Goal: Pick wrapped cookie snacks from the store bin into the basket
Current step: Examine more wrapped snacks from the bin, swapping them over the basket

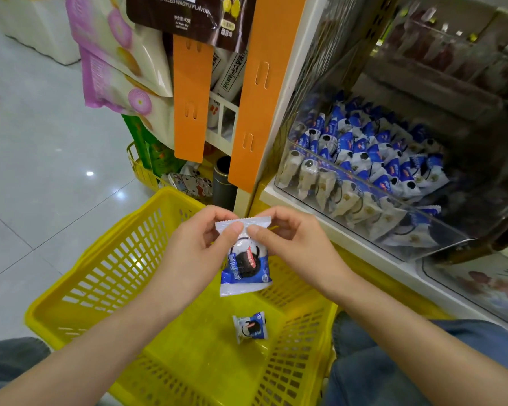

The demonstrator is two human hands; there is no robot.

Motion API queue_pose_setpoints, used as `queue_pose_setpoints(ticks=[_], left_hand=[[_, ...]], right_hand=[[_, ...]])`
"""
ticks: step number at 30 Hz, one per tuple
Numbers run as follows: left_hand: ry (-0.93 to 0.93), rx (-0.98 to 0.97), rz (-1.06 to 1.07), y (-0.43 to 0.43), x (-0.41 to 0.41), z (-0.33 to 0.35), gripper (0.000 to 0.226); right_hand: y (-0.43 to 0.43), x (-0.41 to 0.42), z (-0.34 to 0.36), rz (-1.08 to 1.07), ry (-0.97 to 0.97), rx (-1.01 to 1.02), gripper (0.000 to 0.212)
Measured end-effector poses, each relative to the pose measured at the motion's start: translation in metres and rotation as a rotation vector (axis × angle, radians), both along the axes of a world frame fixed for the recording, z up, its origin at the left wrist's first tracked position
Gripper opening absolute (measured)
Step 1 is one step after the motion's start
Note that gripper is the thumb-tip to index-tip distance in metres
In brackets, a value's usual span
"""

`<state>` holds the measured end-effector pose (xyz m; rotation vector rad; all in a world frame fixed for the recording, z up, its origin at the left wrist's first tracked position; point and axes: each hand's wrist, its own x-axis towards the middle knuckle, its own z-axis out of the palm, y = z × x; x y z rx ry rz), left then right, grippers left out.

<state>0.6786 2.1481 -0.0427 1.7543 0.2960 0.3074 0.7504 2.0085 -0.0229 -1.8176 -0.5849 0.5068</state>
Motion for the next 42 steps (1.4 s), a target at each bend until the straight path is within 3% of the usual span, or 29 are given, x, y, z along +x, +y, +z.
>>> queue_pose_setpoints(ticks=[3, 8, 13, 17, 21, 26, 29, 32, 34, 36, 39, 42], left_hand=[[0.048, -0.114, -0.023, -0.001, 0.003, 0.001, 0.011], [0.078, -0.138, -0.026, -0.003, 0.003, 0.001, 0.016], [0.130, -0.273, -0.052, -0.005, 0.002, 0.001, 0.013], [0.132, -0.275, -0.026, -0.005, 0.003, 0.004, 0.010], [0.192, -0.067, 0.074, 0.000, 0.007, 0.000, 0.013], [0.479, -0.521, -0.130, 0.005, 0.008, 0.002, 0.059], [0.378, -0.704, -0.147, 0.005, 0.007, 0.002, 0.047], [0.261, -0.679, -0.054, 0.005, 0.007, 0.001, 0.027], [0.231, -0.640, 0.006, 0.004, 0.007, 0.001, 0.027], [0.212, -0.576, 0.035, 0.003, 0.007, 0.002, 0.030], [0.181, -0.494, -0.027, 0.000, 0.005, 0.004, 0.029], [0.189, -0.456, -0.140, -0.004, 0.003, 0.003, 0.029]], right_hand=[[0.000, 0.002, -0.002, 0.004, 0.014, -0.014, 0.006], [-0.001, 0.000, -0.002, 0.052, -0.211, -0.119, 0.004], [-0.005, -0.003, 0.002, 0.136, -0.715, -0.258, 0.006], [-0.007, -0.004, 0.005, 0.037, -0.718, -0.259, 0.006], [-0.007, 0.000, 0.008, -0.148, -0.654, -0.198, 0.009], [-0.009, -0.005, 0.010, 0.041, -0.745, -0.235, 0.010], [-0.010, -0.010, 0.008, 0.210, -0.995, -0.378, 0.006], [-0.008, -0.012, 0.008, 0.284, -1.081, -0.405, 0.007], [-0.005, -0.013, 0.008, 0.236, -0.954, -0.382, 0.019], [-0.002, -0.013, 0.009, 0.088, -0.643, -0.317, 0.025], [0.001, -0.008, 0.007, -0.113, -0.199, -0.166, 0.021], [0.003, -0.003, 0.008, -0.142, 0.191, 0.011, 0.008]])
